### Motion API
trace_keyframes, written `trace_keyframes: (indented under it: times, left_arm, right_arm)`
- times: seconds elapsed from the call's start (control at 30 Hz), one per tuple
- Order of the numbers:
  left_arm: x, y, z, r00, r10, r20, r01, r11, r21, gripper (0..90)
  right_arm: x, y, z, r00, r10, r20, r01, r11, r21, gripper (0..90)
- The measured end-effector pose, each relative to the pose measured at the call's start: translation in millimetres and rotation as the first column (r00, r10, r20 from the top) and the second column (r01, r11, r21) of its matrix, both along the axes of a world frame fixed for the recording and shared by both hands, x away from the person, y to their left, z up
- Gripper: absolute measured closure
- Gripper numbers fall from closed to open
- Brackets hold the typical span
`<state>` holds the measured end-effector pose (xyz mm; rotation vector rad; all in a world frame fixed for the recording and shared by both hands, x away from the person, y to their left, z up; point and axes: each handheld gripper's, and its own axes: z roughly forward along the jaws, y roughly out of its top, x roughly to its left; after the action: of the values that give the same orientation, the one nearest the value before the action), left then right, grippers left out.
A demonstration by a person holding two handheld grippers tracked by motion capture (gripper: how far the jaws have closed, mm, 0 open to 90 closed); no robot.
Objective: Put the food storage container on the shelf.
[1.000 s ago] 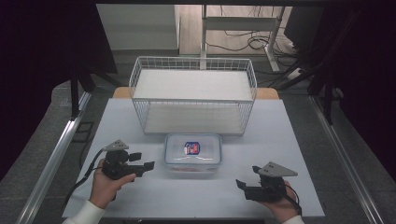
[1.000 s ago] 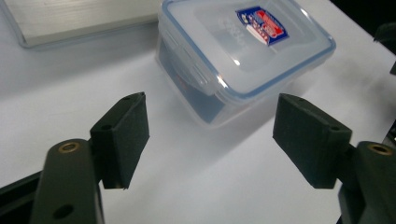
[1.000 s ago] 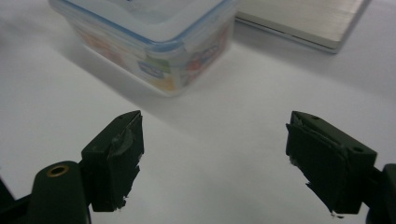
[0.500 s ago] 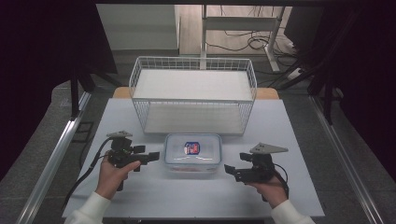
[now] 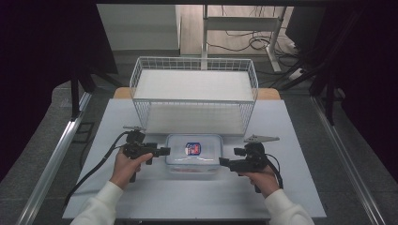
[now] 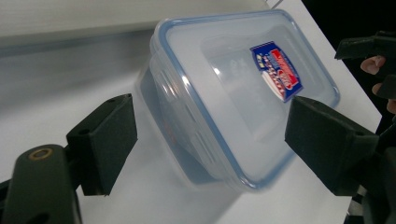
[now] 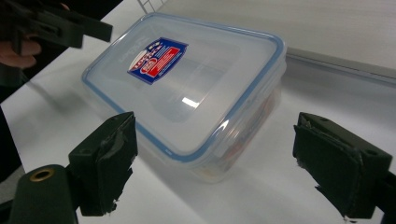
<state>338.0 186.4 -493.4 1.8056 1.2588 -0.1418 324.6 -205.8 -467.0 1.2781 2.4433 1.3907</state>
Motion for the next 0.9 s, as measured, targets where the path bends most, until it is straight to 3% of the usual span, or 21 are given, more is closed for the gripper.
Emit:
trace_keyframes:
  times: [0.1, 0.37, 0.53, 0.67, 0.8, 0.9]
  left_arm:
    - [9.1, -0.5, -6.8, 0.9996, -0.013, -0.025, 0.013, 0.9996, -0.024, 16.4]
    - [20.3, -8.8, -25.0, 0.9943, -0.052, -0.093, 0.044, 0.9954, -0.086, 18.6]
    - [20.1, -8.9, -24.9, 0.9916, -0.078, -0.103, 0.065, 0.9904, -0.122, 26.2]
    - [19.9, -8.4, -24.5, 0.9916, -0.077, -0.104, 0.064, 0.9907, -0.12, 28.4]
    - [19.8, -8.1, -24.1, 0.9913, -0.075, -0.108, 0.062, 0.991, -0.119, 29.3]
    - [19.9, -8.0, -24.1, 0.9912, -0.074, -0.11, 0.061, 0.9908, -0.121, 29.6]
  right_arm:
    - [6.4, 1.1, -3.2, 0.9998, -0.008, -0.016, 0.009, 0.9997, 0.021, 13.8]
    - [13.4, 5.2, -6.4, 0.9999, -0.01, -0.012, 0.01, 0.9999, 0.005, 13.7]
    - [15.7, 5.4, -6.8, 0.9998, -0.012, -0.015, 0.012, 0.9999, 0.007, 13.7]
    - [19.3, 7.1, -8.5, 0.9997, -0.012, -0.023, 0.012, 0.9999, 0.012, 13.4]
    - [26.8, 11.8, -11.8, 0.9981, -0.007, -0.06, 0.008, 0.9998, 0.016, 12.9]
    - [37.9, 18.2, -18.1, 0.9926, -0.013, -0.121, 0.017, 0.9993, 0.033, 13.0]
